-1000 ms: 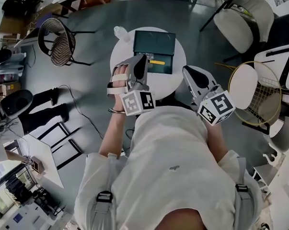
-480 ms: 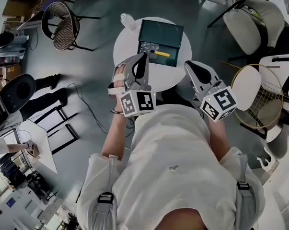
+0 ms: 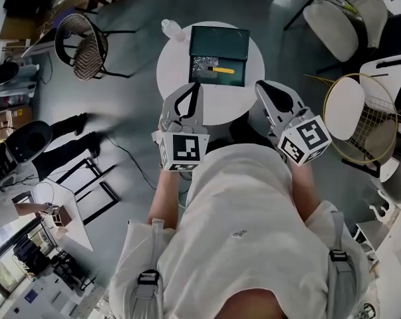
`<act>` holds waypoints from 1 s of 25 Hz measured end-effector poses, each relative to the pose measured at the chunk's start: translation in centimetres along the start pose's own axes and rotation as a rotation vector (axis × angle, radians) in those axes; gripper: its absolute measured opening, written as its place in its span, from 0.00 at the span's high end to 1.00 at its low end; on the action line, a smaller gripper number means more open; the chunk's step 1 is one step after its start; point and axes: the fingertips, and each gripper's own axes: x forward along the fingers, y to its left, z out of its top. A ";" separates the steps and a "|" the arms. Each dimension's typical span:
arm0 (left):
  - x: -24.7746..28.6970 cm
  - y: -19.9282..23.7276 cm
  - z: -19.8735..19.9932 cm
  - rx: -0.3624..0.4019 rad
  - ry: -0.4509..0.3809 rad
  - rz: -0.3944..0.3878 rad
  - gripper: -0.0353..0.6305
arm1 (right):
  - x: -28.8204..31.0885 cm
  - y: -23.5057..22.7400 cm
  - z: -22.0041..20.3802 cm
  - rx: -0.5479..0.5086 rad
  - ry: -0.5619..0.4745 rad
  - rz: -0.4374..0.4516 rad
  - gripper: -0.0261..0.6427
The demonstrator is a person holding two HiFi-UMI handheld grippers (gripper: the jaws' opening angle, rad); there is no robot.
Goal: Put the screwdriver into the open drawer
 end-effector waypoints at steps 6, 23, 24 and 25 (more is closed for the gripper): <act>-2.8 -2.5 -0.4 -0.041 -0.058 -0.082 0.93 | -2.9 2.4 -1.5 0.008 -0.012 -0.060 0.95; -17.1 -6.3 -8.4 -0.141 -0.132 -0.161 0.93 | -10.8 16.3 -9.4 0.029 0.028 -0.161 0.95; -17.7 -6.4 -8.8 -0.140 -0.135 -0.163 0.93 | -11.1 16.9 -9.5 0.026 0.025 -0.166 0.95; -18.2 -6.5 -9.1 -0.137 -0.135 -0.165 0.93 | -11.4 17.4 -9.5 0.021 0.020 -0.172 0.95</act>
